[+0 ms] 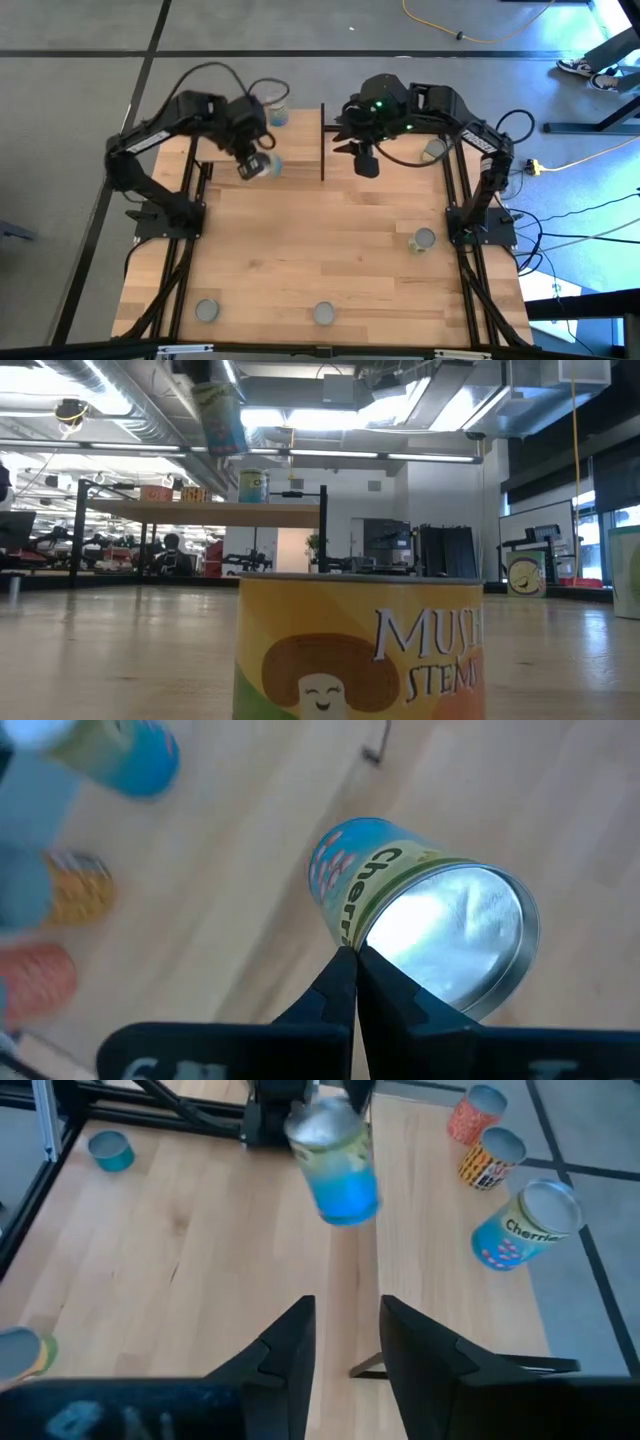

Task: Pick and place cans onto a shelf
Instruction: Put the canned cherries on the shelf

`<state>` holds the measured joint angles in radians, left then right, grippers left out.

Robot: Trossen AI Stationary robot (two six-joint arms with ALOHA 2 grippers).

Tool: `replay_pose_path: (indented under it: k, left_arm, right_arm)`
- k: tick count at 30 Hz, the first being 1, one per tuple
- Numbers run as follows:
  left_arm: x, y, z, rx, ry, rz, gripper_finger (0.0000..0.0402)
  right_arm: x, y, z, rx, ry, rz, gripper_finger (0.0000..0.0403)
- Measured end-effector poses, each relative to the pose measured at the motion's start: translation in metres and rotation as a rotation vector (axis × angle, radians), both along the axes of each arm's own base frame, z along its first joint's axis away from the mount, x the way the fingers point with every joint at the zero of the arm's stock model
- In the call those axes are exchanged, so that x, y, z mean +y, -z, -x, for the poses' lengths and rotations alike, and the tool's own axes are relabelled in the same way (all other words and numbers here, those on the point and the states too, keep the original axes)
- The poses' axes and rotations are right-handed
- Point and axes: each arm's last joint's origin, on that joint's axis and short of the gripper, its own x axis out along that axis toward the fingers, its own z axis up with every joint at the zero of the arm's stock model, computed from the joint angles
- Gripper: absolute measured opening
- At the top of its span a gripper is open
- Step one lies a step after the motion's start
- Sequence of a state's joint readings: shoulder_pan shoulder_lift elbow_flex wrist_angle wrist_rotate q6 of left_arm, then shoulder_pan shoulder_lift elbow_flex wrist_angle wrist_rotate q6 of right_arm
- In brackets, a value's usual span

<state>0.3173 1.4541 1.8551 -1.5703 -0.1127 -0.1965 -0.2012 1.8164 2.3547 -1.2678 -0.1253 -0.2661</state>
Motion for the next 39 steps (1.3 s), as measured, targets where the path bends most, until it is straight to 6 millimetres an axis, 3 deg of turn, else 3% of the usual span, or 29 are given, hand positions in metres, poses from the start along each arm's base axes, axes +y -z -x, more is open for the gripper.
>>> replay_pose_path:
  k: [6, 10, 21, 28, 39]
  left_arm:
    - [0.031, -0.021, -0.016, -0.054, 0.036, -0.05, 0.0]
    - [0.052, -0.024, -0.027, -0.073, 0.035, -0.041, 0.0]
    - [0.098, 0.02, -0.063, 0.047, 0.089, 0.057, 0.0]
    - [0.113, 0.036, -0.071, 0.077, 0.088, 0.099, 0.0]
    - [0.117, 0.038, -0.071, 0.103, 0.082, 0.073, 0.0]
  right_arm:
    - [0.001, 0.0, 0.006, 0.035, 0.0, -0.007, 0.0116]
    - [0.002, 0.002, 0.008, 0.056, 0.0, -0.012, 0.0116]
    - [0.002, 0.002, 0.008, 0.056, 0.0, -0.012, 0.0116]
    - [0.002, 0.002, 0.007, 0.055, 0.0, -0.011, 0.0116]
    - [0.002, 0.002, 0.007, 0.055, -0.001, -0.01, 0.0116]
